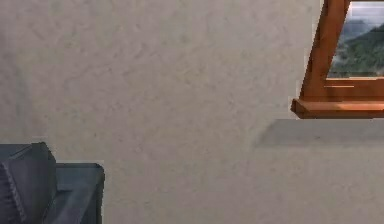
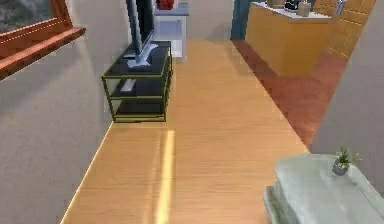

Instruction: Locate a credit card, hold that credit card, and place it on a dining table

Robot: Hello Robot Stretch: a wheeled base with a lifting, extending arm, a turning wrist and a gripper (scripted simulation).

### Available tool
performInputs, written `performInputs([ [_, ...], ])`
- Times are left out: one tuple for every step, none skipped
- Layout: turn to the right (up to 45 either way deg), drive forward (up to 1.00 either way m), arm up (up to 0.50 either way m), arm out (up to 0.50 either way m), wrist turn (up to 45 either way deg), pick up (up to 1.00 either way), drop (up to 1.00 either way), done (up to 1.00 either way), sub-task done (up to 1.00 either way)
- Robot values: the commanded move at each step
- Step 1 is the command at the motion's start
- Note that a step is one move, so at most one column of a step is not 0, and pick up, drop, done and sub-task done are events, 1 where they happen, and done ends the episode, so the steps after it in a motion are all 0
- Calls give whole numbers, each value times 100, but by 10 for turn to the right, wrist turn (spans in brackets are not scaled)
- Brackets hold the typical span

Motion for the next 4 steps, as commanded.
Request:
performInputs([
  [450, 0, 0, 0, 0, 0, 0, 0, 0],
  [360, 0, 0, 0, 0, 0, 0, 0, 0],
  [60, 0, 0, 0, 0, 0, 0, 0, 0],
  [450, 0, 0, 0, 0, 0, 0, 0, 0],
])
